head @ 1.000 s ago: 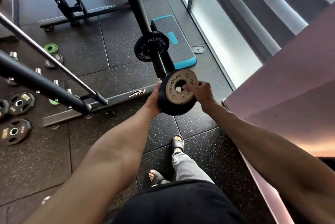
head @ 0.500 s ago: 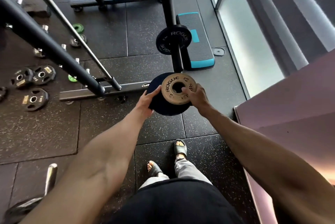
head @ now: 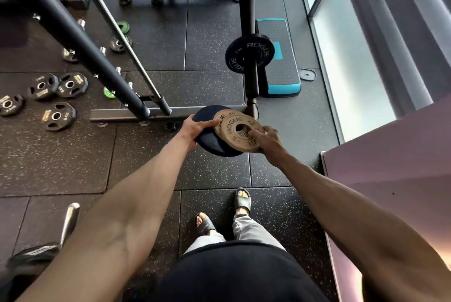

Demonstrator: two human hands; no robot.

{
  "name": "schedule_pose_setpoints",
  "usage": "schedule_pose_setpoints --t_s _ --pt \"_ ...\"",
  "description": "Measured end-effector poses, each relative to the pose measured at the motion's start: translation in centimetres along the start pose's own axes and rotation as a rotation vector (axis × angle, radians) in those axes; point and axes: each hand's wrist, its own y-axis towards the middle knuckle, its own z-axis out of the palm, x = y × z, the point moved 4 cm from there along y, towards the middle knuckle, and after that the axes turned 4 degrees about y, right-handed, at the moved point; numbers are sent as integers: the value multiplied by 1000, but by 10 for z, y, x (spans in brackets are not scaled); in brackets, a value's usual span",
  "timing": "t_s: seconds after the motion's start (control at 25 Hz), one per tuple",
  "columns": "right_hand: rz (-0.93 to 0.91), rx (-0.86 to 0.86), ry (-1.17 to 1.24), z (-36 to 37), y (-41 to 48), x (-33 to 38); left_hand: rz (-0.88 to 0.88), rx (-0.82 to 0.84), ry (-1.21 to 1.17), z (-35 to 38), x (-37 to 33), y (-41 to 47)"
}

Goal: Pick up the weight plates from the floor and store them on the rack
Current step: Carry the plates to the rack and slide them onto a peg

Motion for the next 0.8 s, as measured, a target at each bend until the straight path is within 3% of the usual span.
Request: schedule_pose_setpoints --t_s 0.24,0.32,0.4,0.52,0.64,0.8 --pt "48 199 -78 -3 6 -3 41 -214 331 -5 -16 6" --pt "-47 187 -232 -7 17 20 132 -264 647 0 -27 4" --pt "-261 148 -542 -4 26 52 200 -295 902 11 -34 -4" --pt "-572 109 -922 8 36 83 261 -276 1023 25 -31 -15" --pt "-721 90 -1040 5 54 100 272 -271 1110 34 -24 -17" --pt "-727 19 -1073 0 85 125 320 -261 1177 47 -23 -17"
